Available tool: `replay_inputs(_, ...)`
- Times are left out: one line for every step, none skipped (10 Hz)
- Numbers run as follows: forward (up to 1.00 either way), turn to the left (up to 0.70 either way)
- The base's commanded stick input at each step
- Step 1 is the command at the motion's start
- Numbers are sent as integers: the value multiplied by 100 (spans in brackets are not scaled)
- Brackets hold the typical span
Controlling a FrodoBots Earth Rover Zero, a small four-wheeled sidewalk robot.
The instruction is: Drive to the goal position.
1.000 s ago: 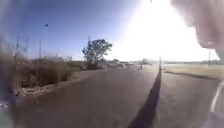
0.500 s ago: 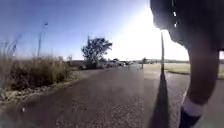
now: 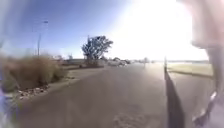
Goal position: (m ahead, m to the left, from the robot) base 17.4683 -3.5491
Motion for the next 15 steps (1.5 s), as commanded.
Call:
replay_inputs(42,0)
replay_inputs(30,0)
replay_inputs(13,0)
replay_inputs(0,0)
replay_inputs(0,0)
replay_inputs(0,0)
replay_inputs(0,0)
replay_inputs(0,0)
replay_inputs(0,0)
replay_inputs(0,0)
replay_inputs(0,0)
replay_inputs(0,0)
replay_inputs(5,0)
replay_inputs(22,0)
replay_inputs(62,0)
